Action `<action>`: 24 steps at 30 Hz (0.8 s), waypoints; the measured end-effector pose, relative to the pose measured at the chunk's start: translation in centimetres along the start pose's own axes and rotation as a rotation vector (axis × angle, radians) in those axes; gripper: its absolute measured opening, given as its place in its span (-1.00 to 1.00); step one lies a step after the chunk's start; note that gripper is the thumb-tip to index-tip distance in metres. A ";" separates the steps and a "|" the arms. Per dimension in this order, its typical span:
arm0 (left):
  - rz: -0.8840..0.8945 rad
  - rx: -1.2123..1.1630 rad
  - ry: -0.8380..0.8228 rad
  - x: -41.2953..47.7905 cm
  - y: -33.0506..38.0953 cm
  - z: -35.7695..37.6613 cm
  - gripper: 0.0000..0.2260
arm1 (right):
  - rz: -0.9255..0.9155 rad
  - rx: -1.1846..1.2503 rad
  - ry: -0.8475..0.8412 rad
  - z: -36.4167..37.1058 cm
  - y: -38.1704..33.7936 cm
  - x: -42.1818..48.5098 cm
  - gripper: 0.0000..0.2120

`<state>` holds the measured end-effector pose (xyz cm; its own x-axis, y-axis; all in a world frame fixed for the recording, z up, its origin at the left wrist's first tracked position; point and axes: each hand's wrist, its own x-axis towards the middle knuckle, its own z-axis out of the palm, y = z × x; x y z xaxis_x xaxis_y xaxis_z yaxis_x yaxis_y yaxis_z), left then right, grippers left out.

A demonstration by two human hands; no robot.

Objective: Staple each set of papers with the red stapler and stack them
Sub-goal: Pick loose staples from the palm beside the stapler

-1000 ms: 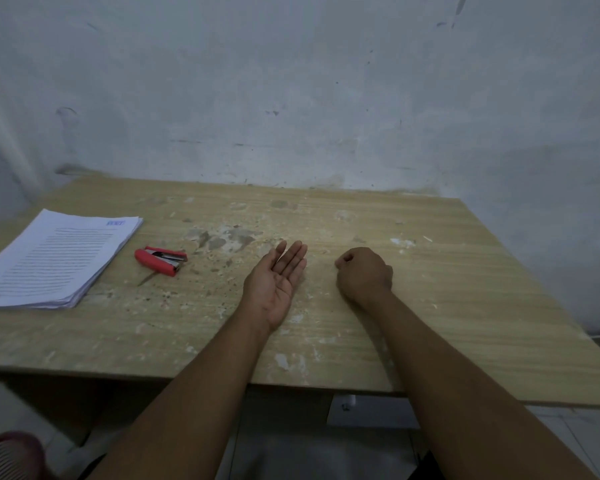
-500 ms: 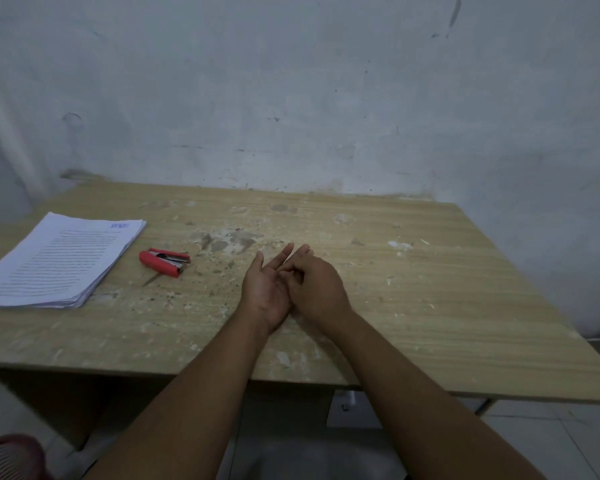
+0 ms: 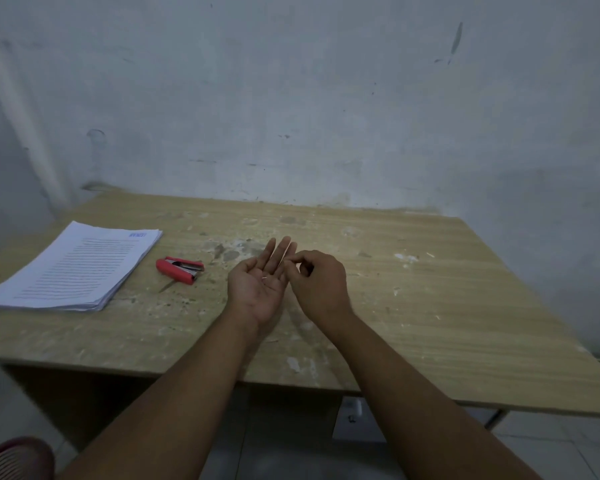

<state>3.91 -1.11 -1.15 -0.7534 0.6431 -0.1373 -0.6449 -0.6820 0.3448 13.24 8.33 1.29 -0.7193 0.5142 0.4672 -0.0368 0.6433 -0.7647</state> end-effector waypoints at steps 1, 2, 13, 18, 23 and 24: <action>0.003 0.006 -0.001 -0.3 0.4 0.1 -0.55 | 0.016 0.037 -0.002 0.2 -0.2 0.0 -0.93; 0.013 0.013 -0.001 -0.6 1.0 0.1 -0.55 | 0.032 0.074 -0.008 0.6 -0.6 0.0 -0.93; 0.158 0.071 0.059 -3.0 7.8 -0.9 -0.57 | 0.091 0.207 -0.061 6.1 -3.8 0.1 -0.80; 0.233 0.055 0.103 -4.4 12.2 -2.8 -0.57 | 0.051 0.219 -0.137 10.0 -5.8 -0.1 -0.80; 0.327 0.034 0.131 -7.3 17.6 -5.8 -0.58 | 0.004 0.231 -0.233 15.7 -8.9 -1.4 -0.82; 0.353 0.027 0.145 -8.0 18.9 -6.6 -0.58 | -0.015 0.230 -0.252 17.1 -9.7 -1.8 -0.82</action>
<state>-3.07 -21.45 0.38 -0.9400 0.3134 -0.1351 -0.3408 -0.8420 0.4181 3.07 -8.50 0.26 -0.8654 0.3307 0.3764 -0.1835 0.4898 -0.8523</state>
